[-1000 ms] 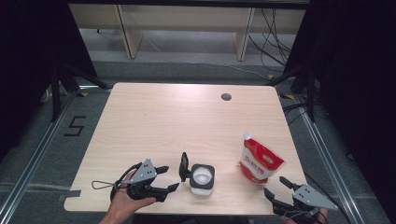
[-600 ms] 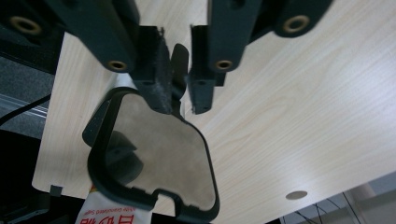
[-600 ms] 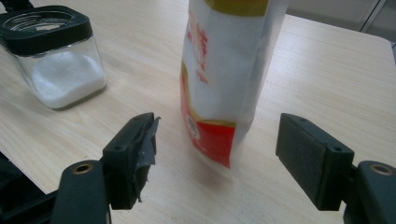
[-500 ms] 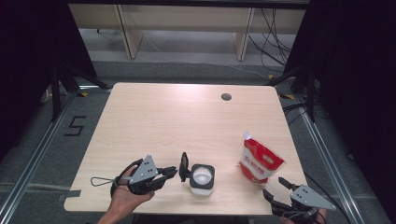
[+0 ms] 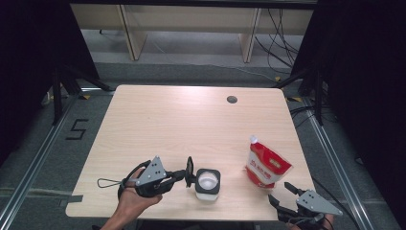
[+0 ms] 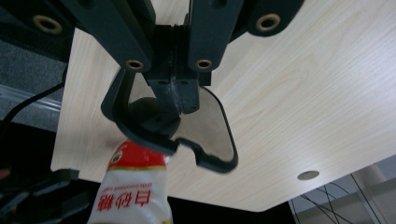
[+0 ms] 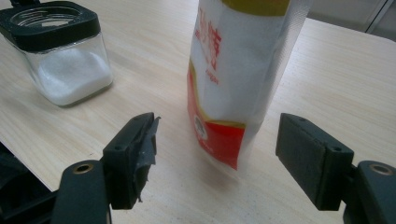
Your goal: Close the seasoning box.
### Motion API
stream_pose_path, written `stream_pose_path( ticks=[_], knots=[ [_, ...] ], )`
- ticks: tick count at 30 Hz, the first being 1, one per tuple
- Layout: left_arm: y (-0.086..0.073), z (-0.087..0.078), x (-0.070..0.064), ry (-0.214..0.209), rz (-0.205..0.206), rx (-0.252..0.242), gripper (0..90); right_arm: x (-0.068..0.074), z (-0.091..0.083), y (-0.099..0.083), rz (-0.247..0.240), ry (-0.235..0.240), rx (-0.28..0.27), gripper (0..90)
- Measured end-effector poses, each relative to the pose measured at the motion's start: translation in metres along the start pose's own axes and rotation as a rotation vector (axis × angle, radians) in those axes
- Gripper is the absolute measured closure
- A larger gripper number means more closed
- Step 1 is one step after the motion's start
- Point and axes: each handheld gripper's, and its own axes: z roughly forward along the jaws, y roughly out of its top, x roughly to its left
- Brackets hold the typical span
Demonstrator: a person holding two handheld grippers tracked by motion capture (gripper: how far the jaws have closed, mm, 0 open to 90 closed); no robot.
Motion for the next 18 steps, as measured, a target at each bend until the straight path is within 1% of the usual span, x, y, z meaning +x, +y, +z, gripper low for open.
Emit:
stream_pose_path(
  ticks=[1, 2, 4, 5, 6, 7, 8, 9, 10, 11, 12, 13, 15, 16, 17, 18],
  knots=[
    [0.002, -0.001, -0.001, 0.001, -0.002, -0.005, 88.9, 0.000, 0.000, 0.000, 0.001, 0.000, 0.000, 29.9],
    [0.004, -0.001, -0.001, -0.003, 0.019, -0.006, 88.9, 0.000, 0.000, 0.000, -0.004, -0.004, -0.002, 29.9],
    [0.007, 0.000, -0.004, -0.010, 0.024, -0.016, 88.9, 0.000, 0.000, 0.000, -0.008, -0.006, -0.001, 29.9],
    [0.009, 0.000, -0.005, -0.012, 0.033, -0.010, 88.8, -0.001, 0.000, 0.000, -0.012, -0.011, 0.002, 29.9],
    [0.010, 0.002, -0.006, -0.015, 0.033, -0.007, 88.8, 0.000, -0.001, 0.000, -0.002, -0.019, 0.004, 29.9],
    [0.010, 0.004, -0.007, -0.021, 0.037, -0.005, 88.7, -0.001, 0.000, 0.000, -0.008, -0.025, -0.002, 29.9],
    [0.010, 0.006, -0.008, -0.026, 0.033, -0.005, 88.7, 0.002, -0.002, 0.000, 0.027, -0.024, 0.012, 29.9],
    [0.010, 0.008, -0.009, -0.027, 0.041, 0.007, 88.7, 0.002, -0.001, 0.000, 0.025, -0.022, 0.008, 29.9],
    [0.009, 0.010, -0.010, -0.030, 0.030, 0.006, 88.6, 0.001, -0.001, 0.000, 0.016, -0.020, 0.004, 29.9],
    [0.010, 0.012, -0.011, -0.038, 0.035, 0.008, 88.6, 0.000, 0.000, 0.000, -0.001, -0.006, 0.000, 29.9],
    [0.010, 0.014, -0.012, -0.041, 0.031, 0.010, 88.5, -0.001, 0.000, 0.000, -0.012, -0.016, -0.009, 29.9],
    [0.011, 0.015, -0.013, -0.047, 0.040, 0.009, 88.2, -0.002, 0.001, 0.000, -0.029, -0.021, -0.022, 29.9],
    [0.014, 0.017, -0.014, -0.049, 0.042, 0.007, 87.8, -0.002, 0.001, 0.000, -0.033, -0.021, -0.021, 29.9],
    [0.015, 0.018, -0.015, -0.055, 0.040, 0.003, 87.7, 0.001, 0.000, 0.000, 0.001, -0.013, 0.003, 29.9],
    [0.017, 0.018, -0.016, -0.051, 0.051, 0.009, 87.8, 0.001, 0.000, 0.000, -0.002, -0.012, 0.001, 29.9],
    [0.018, 0.019, -0.017, -0.055, 0.055, 0.009, 87.9, 0.001, 0.000, 0.000, -0.001, -0.011, 0.001, 29.9]
  ],
)
